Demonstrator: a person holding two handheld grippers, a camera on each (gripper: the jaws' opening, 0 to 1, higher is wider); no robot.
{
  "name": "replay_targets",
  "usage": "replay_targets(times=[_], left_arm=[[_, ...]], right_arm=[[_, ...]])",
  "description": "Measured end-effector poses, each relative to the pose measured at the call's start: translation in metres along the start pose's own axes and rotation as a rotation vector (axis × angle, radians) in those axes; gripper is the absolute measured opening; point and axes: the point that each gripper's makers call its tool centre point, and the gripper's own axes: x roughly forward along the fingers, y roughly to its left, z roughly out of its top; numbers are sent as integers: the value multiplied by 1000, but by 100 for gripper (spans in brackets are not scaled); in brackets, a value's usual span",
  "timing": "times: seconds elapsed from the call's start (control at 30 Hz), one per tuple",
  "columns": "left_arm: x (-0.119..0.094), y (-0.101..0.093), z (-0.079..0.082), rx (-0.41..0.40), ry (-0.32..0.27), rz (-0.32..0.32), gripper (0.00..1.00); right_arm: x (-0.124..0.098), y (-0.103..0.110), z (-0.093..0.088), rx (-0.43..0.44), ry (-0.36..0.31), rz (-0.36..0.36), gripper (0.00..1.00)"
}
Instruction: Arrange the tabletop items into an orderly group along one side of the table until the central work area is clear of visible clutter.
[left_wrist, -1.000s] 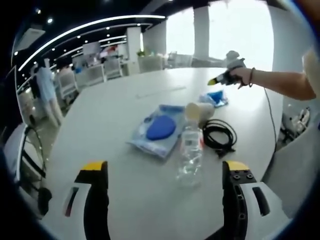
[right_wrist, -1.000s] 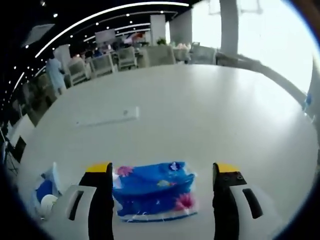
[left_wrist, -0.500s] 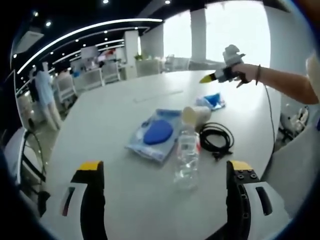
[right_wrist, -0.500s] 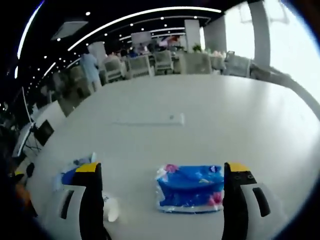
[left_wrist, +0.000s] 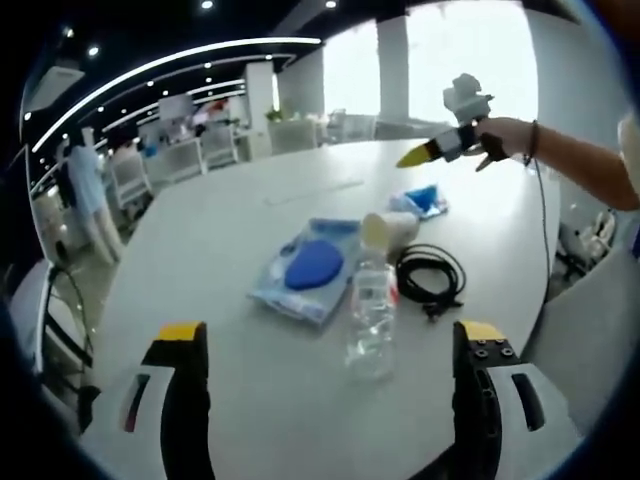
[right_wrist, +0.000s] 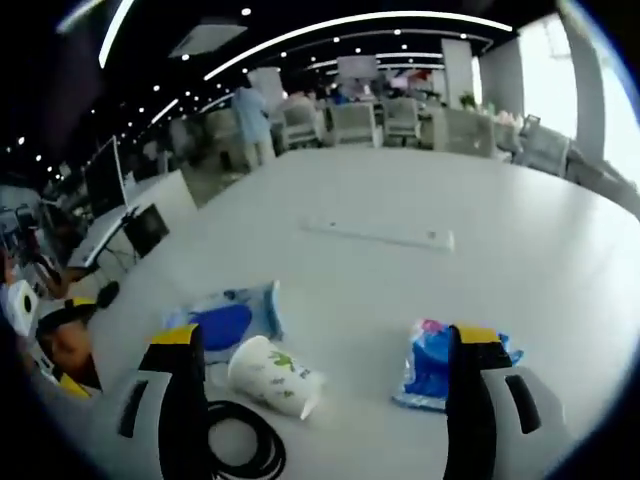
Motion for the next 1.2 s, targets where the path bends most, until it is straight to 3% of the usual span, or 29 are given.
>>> replay_targets(times=[0.2, 0.53, 0.9, 1.2], left_arm=[[-1, -1, 0, 4, -3, -5, 99], [-3, -2, -1, 7, -2, -6, 99], [-4, 0, -2, 5, 2, -1, 99], [-6, 2, -3, 3, 4, 7, 99]], right_arm=[[0, 30, -2, -49, 3, 84, 100], [4, 78, -26, -142, 66, 248, 100], [17, 92, -44, -239, 127, 292, 100], [37, 86, -59, -275, 183, 308, 100]])
